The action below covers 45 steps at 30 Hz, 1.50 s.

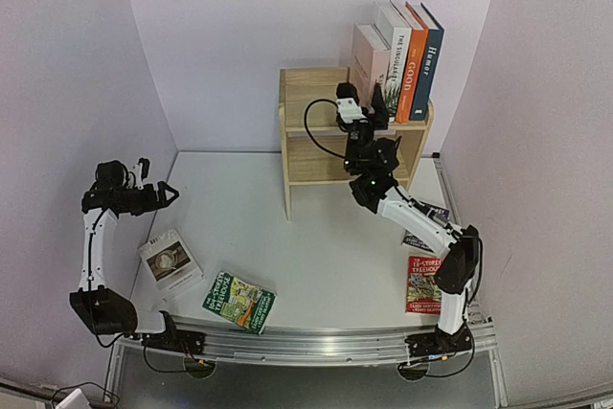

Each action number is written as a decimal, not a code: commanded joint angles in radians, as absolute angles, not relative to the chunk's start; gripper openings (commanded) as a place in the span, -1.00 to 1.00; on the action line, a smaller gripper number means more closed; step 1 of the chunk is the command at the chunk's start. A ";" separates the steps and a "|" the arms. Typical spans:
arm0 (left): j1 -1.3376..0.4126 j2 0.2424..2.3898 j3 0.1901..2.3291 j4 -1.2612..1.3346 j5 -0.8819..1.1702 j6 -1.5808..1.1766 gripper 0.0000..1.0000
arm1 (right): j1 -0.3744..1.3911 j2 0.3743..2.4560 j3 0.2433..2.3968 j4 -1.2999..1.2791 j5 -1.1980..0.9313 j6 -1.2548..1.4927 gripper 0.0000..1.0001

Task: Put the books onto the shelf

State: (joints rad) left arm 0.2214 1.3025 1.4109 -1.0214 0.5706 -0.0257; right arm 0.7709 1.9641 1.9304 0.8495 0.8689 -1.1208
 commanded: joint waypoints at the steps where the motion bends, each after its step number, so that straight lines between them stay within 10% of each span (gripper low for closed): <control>1: 0.223 1.298 1.404 -1.028 0.587 -0.016 0.99 | 0.759 1.901 1.921 0.907 0.911 -1.056 0.20; 21: 0.223 1.321 1.391 -1.035 0.578 0.040 0.99 | 0.738 1.937 1.975 0.803 0.913 -0.980 0.16; 34: 0.224 1.618 1.431 -1.263 0.104 0.476 0.99 | 0.828 1.807 1.856 0.704 0.983 -1.017 0.60; 45: 0.223 1.928 1.575 -1.348 0.141 0.724 0.99 | 0.876 1.630 1.794 -0.199 0.602 -0.384 0.62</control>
